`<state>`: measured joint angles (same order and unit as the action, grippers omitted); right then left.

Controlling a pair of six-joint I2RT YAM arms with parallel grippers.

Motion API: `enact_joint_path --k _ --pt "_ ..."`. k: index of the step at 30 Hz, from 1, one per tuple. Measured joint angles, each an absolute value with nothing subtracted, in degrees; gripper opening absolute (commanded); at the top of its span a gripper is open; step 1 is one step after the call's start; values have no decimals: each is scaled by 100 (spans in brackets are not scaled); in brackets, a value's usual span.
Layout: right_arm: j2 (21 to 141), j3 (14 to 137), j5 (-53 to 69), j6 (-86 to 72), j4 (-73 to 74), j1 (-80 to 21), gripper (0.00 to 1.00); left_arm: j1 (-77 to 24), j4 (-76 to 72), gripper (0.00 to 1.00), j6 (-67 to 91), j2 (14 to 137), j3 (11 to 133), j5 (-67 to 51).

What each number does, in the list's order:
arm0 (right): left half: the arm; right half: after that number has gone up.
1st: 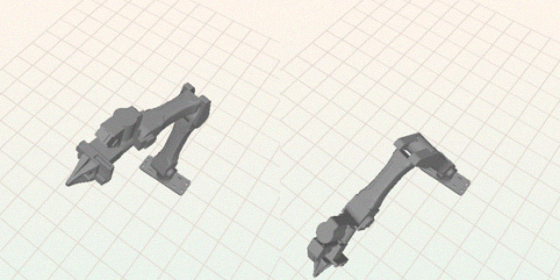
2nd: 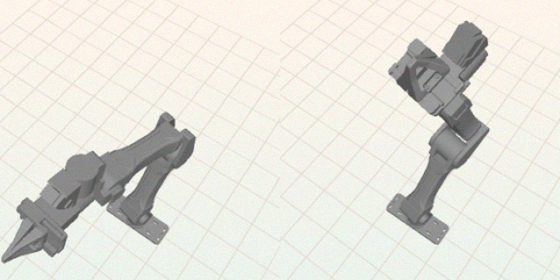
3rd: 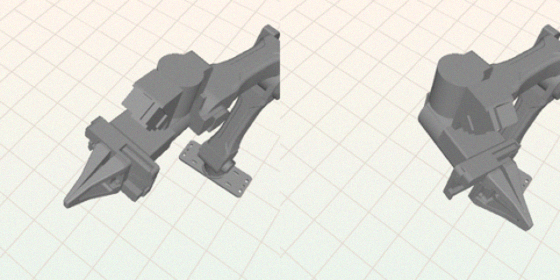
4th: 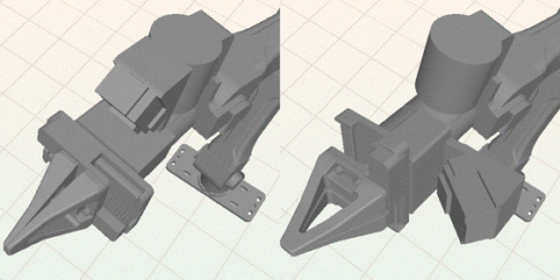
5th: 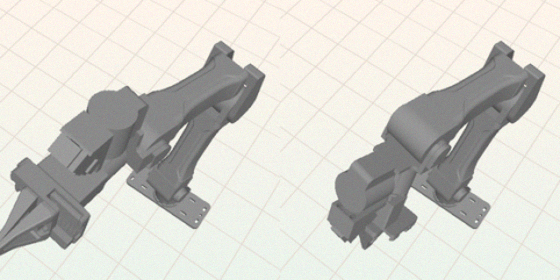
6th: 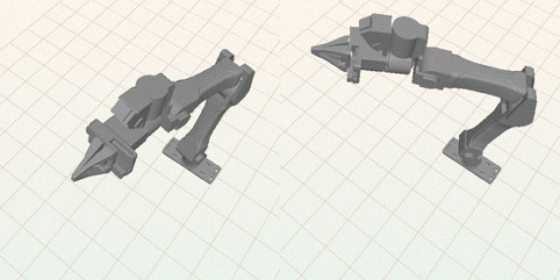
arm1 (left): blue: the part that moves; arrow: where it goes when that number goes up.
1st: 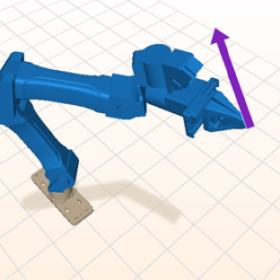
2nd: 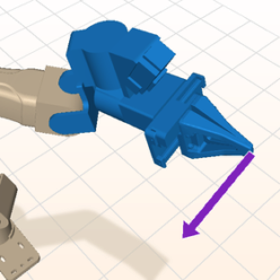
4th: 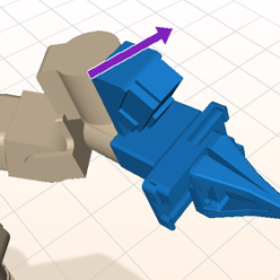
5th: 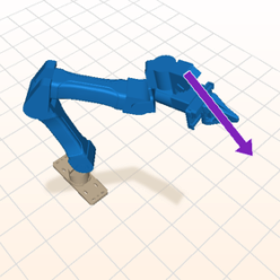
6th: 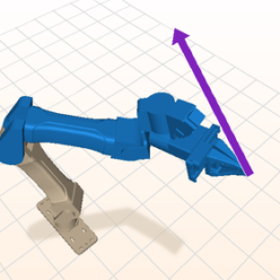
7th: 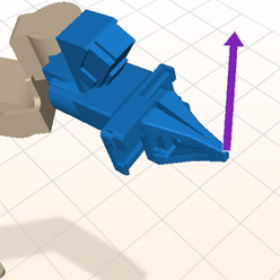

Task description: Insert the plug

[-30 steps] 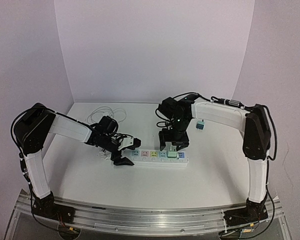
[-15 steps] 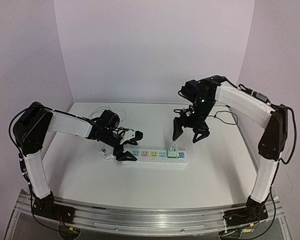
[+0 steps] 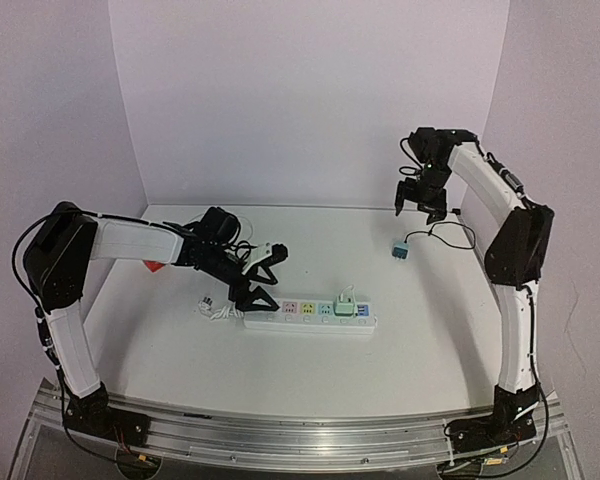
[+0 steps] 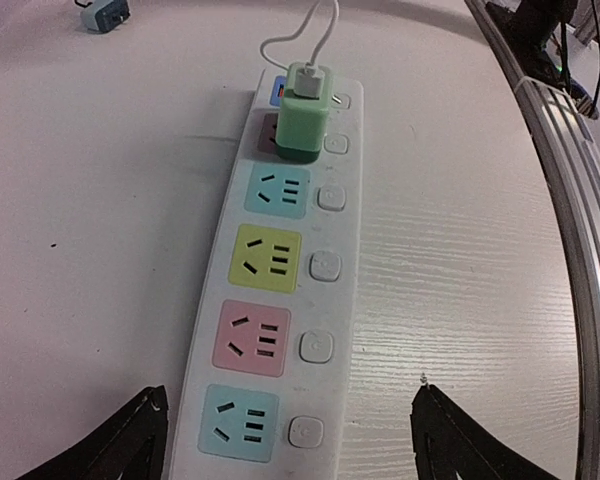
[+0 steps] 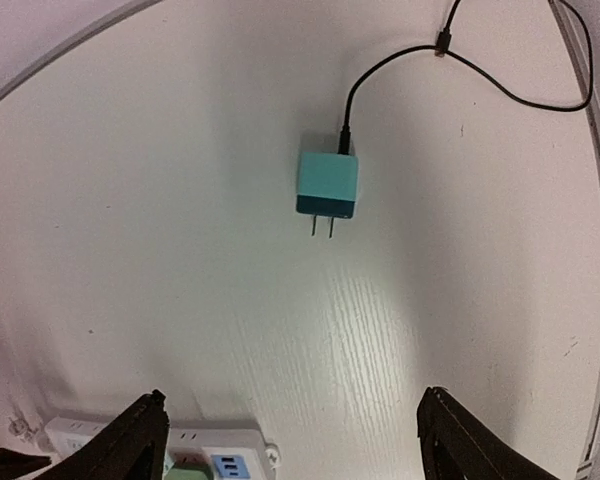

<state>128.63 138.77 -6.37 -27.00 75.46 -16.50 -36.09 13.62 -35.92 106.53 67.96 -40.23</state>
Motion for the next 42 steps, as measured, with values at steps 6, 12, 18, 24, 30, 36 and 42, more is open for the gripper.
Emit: enact_joint_path --k 6,12,18,24,30,36,42 --pt "13749 13915 -1206 -2707 7073 -1526 75 -3486 1465 83 -3129 10646 7056 -4091" --pt "14270 14078 -1399 -2751 6470 -1507 78 -3427 1508 82 -2887 10645 7091 -4088" --pt "14900 14315 -1480 -2906 6010 -1505 76 -3428 1504 82 -2725 10645 7091 -4091" --pt "15251 14315 -1665 -3042 5852 -1503 62 -3428 1500 82 -2661 10645 7091 -4091" --pt "15288 14264 -1680 -3187 5647 -1503 50 -3428 1489 82 -2606 10646 7089 -4091" --pt "15263 13999 -1744 -3258 5462 -1503 39 -3417 1433 82 -2600 10645 7089 -4090" --pt "15244 13965 -1780 -3240 5421 -1503 0 -3408 1389 81 -2598 10645 7089 -4088"
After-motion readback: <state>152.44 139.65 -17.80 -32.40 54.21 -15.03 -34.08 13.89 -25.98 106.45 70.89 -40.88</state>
